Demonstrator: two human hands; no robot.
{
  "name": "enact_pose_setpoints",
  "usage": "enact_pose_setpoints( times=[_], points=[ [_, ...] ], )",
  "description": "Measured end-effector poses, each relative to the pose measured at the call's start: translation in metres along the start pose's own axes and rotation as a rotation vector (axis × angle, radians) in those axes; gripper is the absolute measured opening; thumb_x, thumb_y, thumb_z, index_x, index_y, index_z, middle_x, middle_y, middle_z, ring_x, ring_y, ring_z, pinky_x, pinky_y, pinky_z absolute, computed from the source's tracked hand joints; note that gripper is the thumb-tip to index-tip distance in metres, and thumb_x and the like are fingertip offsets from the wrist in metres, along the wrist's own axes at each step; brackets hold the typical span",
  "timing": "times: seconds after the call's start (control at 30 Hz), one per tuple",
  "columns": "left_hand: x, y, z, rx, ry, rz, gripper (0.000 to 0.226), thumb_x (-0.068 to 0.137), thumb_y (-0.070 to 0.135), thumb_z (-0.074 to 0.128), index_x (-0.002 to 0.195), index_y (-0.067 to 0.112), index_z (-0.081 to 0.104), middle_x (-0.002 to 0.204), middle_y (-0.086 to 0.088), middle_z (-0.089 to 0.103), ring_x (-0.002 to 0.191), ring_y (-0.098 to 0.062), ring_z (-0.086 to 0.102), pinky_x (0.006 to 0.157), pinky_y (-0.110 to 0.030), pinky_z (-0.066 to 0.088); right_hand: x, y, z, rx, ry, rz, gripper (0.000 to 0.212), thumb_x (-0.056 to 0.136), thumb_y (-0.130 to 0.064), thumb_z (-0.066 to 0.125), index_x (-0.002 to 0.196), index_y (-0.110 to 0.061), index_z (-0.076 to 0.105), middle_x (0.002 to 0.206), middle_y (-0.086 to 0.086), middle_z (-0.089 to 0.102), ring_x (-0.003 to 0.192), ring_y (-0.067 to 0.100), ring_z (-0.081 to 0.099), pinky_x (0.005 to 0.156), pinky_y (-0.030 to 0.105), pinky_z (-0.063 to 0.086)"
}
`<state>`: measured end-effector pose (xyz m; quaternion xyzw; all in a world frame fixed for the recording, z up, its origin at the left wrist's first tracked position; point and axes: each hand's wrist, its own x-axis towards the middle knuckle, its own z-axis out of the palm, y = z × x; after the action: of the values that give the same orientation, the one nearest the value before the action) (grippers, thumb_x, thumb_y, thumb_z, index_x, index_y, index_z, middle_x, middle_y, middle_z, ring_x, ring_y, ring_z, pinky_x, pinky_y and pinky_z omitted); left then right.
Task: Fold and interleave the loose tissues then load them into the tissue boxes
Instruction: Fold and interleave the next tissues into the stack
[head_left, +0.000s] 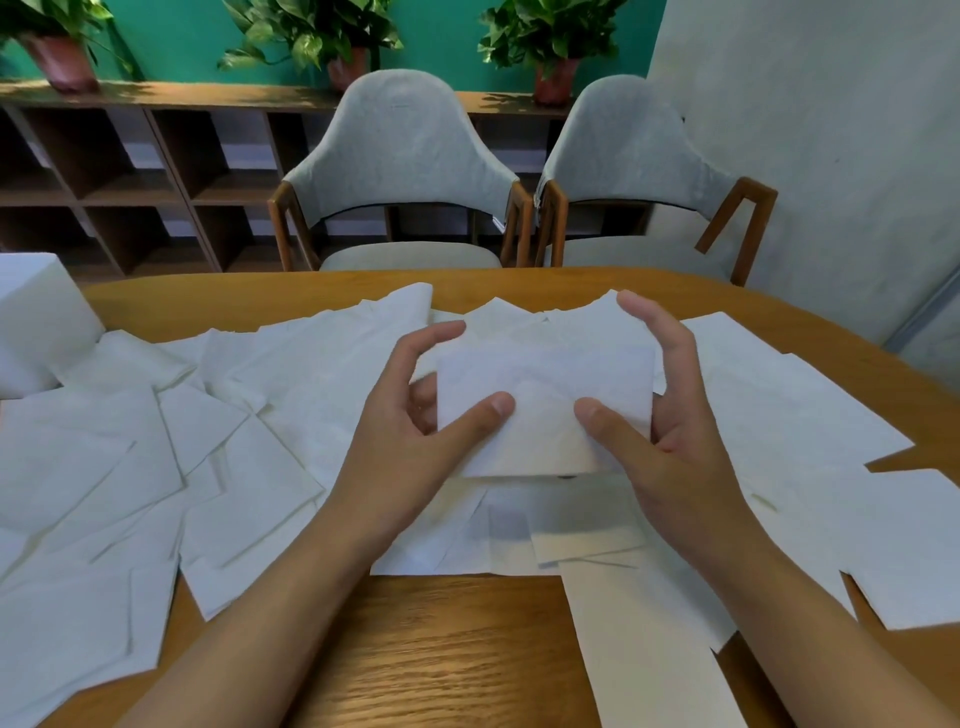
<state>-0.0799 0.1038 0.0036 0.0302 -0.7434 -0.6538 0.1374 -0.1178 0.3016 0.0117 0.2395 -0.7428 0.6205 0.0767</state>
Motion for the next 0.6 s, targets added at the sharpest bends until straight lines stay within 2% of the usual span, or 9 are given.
enact_pose_setpoints(
  times=[0.07, 0.17, 0.27, 0.37, 0.47, 0.6],
  points=[
    [-0.002, 0.004, -0.001, -0.099, -0.045, -0.004, 0.062, 0.089, 0.021, 0.078, 0.142, 0.038, 0.051, 0.105, 0.012, 0.079, 0.094, -0.009, 0.077, 0.076, -0.027, 0.064, 0.001, -0.001, -0.006, -0.021, -0.035, 0.012, 0.047, 0.094, -0.021, 0.064, 0.132, -0.047, 0.053, 0.13, -0.044, 0.048, 0.117, -0.006, 0.054, 0.079, 0.016, 0.054],
    [0.0, 0.001, -0.001, -0.104, -0.03, 0.093, 0.069, 0.085, 0.013, 0.081, 0.144, 0.032, 0.049, 0.104, 0.001, 0.081, 0.093, -0.019, 0.079, 0.075, -0.031, 0.064, 0.002, 0.003, -0.013, -0.045, -0.113, 0.043, 0.028, 0.094, -0.008, 0.065, 0.109, -0.028, 0.077, 0.111, -0.023, 0.072, 0.108, -0.004, 0.063, 0.082, 0.009, 0.047],
    [0.004, -0.011, 0.002, -0.058, 0.074, 0.14, 0.068, 0.085, 0.014, 0.082, 0.143, 0.031, 0.05, 0.097, -0.003, 0.078, 0.087, -0.022, 0.077, 0.075, -0.032, 0.064, 0.005, 0.006, -0.016, -0.096, -0.006, 0.069, 0.032, 0.095, -0.002, 0.063, 0.107, -0.028, 0.077, 0.107, -0.029, 0.072, 0.111, -0.01, 0.06, 0.087, 0.004, 0.043],
    [0.005, -0.026, 0.001, 0.197, 0.124, 0.319, 0.05, 0.088, 0.019, 0.083, 0.129, 0.026, 0.056, 0.103, 0.009, 0.07, 0.097, -0.018, 0.07, 0.079, -0.027, 0.057, 0.011, 0.013, -0.02, -0.161, 0.13, 0.09, 0.033, 0.097, -0.008, 0.062, 0.108, -0.037, 0.074, 0.107, -0.039, 0.067, 0.11, -0.017, 0.055, 0.084, -0.002, 0.04],
    [0.006, -0.039, 0.002, 0.528, -0.043, 0.55, 0.033, 0.087, 0.018, 0.082, 0.115, 0.023, 0.066, 0.117, 0.01, 0.064, 0.114, -0.012, 0.061, 0.091, -0.031, 0.051, 0.016, 0.02, -0.022, -0.184, 0.207, 0.143, 0.029, 0.099, -0.017, 0.061, 0.106, -0.043, 0.073, 0.107, -0.044, 0.062, 0.109, -0.022, 0.05, 0.084, -0.003, 0.039],
    [0.006, -0.052, 0.008, 0.664, -0.271, 0.591, 0.029, 0.09, 0.038, 0.073, 0.119, 0.031, 0.069, 0.15, 0.012, 0.052, 0.145, -0.008, 0.043, 0.112, -0.037, 0.043, 0.021, 0.027, -0.025, -0.195, 0.27, 0.193, 0.027, 0.1, -0.02, 0.06, 0.107, -0.043, 0.072, 0.106, -0.046, 0.058, 0.107, -0.025, 0.046, 0.099, 0.01, 0.036]
  ],
)
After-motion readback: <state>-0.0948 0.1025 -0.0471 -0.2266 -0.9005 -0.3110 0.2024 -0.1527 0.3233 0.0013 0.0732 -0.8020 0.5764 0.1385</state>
